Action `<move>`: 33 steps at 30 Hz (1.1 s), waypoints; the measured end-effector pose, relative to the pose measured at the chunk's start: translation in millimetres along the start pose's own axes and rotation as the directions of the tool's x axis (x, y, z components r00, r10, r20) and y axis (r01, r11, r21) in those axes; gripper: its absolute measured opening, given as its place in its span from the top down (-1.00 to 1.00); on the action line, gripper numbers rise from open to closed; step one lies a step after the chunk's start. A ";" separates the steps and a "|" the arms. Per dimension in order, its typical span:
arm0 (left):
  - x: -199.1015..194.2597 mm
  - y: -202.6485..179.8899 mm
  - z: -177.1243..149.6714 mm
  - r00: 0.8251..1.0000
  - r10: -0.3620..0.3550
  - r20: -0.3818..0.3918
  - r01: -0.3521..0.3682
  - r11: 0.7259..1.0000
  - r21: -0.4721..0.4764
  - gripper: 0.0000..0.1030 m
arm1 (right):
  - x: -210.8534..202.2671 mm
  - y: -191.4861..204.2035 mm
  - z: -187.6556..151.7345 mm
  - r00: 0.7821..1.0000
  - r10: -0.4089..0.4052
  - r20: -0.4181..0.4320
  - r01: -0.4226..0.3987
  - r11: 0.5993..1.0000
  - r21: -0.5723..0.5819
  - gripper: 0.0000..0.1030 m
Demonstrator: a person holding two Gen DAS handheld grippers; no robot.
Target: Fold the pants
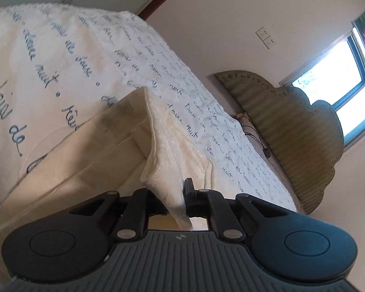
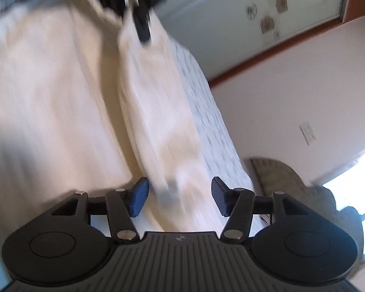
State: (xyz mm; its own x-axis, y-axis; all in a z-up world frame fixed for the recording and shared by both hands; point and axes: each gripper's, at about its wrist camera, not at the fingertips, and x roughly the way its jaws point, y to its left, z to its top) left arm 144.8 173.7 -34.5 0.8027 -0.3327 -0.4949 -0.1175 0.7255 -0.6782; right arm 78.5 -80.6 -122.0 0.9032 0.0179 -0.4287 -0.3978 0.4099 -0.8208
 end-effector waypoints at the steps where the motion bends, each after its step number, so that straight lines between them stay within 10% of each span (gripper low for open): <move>1: -1.4 -1.3 -1.5 1.000 -0.003 0.007 0.003 1.000 0.005 0.80 | -1.3 -3.1 -8.1 1.000 0.002 -0.021 -0.003 1.000 -0.013 -0.09; 7: 14.5 -3.2 -3.4 0.997 0.021 -0.068 -0.023 0.999 -0.033 0.16 | 16.7 -8.4 -53.6 0.985 -0.110 -0.131 0.093 0.988 -0.125 -0.06; 9: 16.8 -5.7 -5.3 0.998 0.026 -0.062 -0.026 1.000 -0.006 0.24 | 22.0 -13.0 -58.3 0.989 -0.099 -0.114 0.089 0.992 -0.091 0.31; 11: 14.5 -9.1 -5.2 0.998 0.033 -0.048 -0.031 0.999 0.037 0.90 | 28.4 -16.5 -54.8 0.989 -0.093 -0.118 0.085 0.994 -0.074 0.73; 12: 11.7 -9.6 -4.1 0.999 0.033 -0.038 -0.031 0.998 0.048 0.91 | 27.9 -15.1 -53.9 0.988 -0.101 -0.117 0.092 0.993 -0.076 0.85; 21: -24.9 -14.6 18.4 1.000 -0.023 -0.013 0.025 0.984 0.176 0.91 | -38.4 -18.1 -34.9 0.989 -0.135 -0.064 0.133 0.991 -0.025 0.90; 33: -49.1 10.8 -26.1 0.991 0.080 -0.105 -0.043 0.949 0.313 0.89 | -105.1 35.1 -29.9 0.998 -0.011 -0.060 0.007 0.997 -0.075 0.91</move>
State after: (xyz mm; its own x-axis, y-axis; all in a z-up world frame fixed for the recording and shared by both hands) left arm 88.9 182.1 -31.7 0.7249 -0.3352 -0.6018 0.0371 0.8914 -0.4518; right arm -35.2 -95.4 -117.0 0.8963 -0.0419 -0.4414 -0.4026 0.3402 -0.8498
